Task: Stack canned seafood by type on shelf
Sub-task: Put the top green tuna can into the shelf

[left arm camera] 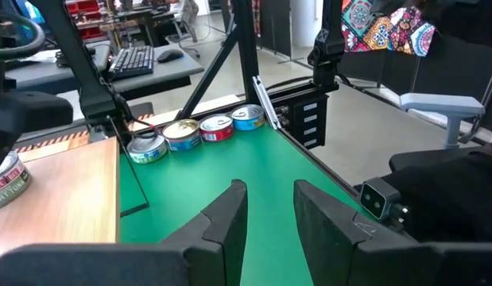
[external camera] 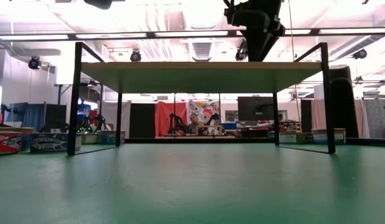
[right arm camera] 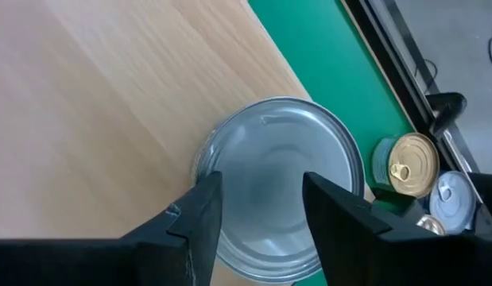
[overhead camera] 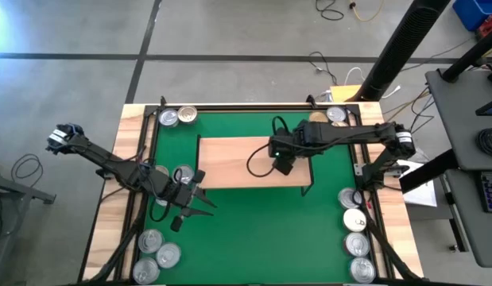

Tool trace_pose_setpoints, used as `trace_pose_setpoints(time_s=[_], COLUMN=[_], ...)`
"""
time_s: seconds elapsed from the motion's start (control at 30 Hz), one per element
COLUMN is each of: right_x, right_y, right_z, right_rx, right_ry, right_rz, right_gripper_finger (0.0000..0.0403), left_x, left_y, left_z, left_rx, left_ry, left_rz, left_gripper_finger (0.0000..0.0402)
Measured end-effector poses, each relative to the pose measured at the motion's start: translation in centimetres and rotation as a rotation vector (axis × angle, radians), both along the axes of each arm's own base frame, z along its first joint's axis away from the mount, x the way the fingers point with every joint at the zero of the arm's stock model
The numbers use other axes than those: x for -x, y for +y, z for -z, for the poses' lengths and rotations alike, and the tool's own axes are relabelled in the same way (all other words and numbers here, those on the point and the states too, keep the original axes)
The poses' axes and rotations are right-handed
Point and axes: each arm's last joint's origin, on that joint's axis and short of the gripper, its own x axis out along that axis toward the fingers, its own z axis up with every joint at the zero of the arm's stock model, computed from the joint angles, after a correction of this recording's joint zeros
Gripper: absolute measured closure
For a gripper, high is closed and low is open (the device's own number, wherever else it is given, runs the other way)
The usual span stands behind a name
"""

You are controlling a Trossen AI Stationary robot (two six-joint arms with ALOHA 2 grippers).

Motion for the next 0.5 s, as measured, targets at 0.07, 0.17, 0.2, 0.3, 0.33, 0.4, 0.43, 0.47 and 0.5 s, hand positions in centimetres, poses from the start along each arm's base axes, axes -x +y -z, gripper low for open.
trace_pose_setpoints(time_s=[0.07,0.17,0.2,0.3,0.33,0.4,0.43,0.47,0.5], right_x=[0.05,0.16,0.19,0.31,0.32,0.36,0.36,0.35,0.36], right_y=[-0.23,-0.49,-0.56,-0.74,-0.78,-0.87,-0.93,-0.95,-0.98], right_z=[0.13,0.29,0.29,0.2,0.19,0.19,0.17,0.15,0.13], right_rx=[0.003,0.004,0.012,0.049,0.063,0.09,0.102,0.113,0.122], right_ry=[0.011,0.026,0.028,0.032,0.033,0.039,0.038,0.038,0.037], right_rz=[0.009,0.017,0.019,0.025,0.028,0.032,0.035,0.037,0.038], right_gripper_finger=[0.0241,0.0245,0.0246,0.0247,0.0246,0.0243,0.0241,0.0239,0.0238], left_x=[0.0,0.03,0.05,0.07,0.07,0.08,0.08,0.08,0.08], left_y=[0.0,-0.06,-0.09,-0.14,-0.14,-0.14,-0.14,-0.14,-0.14], left_z=[0.0,0.05,0.06,0.06,0.06,0.07,0.07,0.07,0.07], left_rx=[0.0,0.001,0.001,0.001,0.001,0.001,0.001,0.001,0.001], left_ry=[0.0,0.005,0.006,0.006,0.006,0.006,0.006,0.006,0.006], left_rz=[0.0,0.003,0.005,0.007,0.007,0.007,0.007,0.007,0.007], left_gripper_finger=[0.0311,0.0311,0.0311,0.0311,0.0311,0.0311,0.0311,0.0311,0.0311])
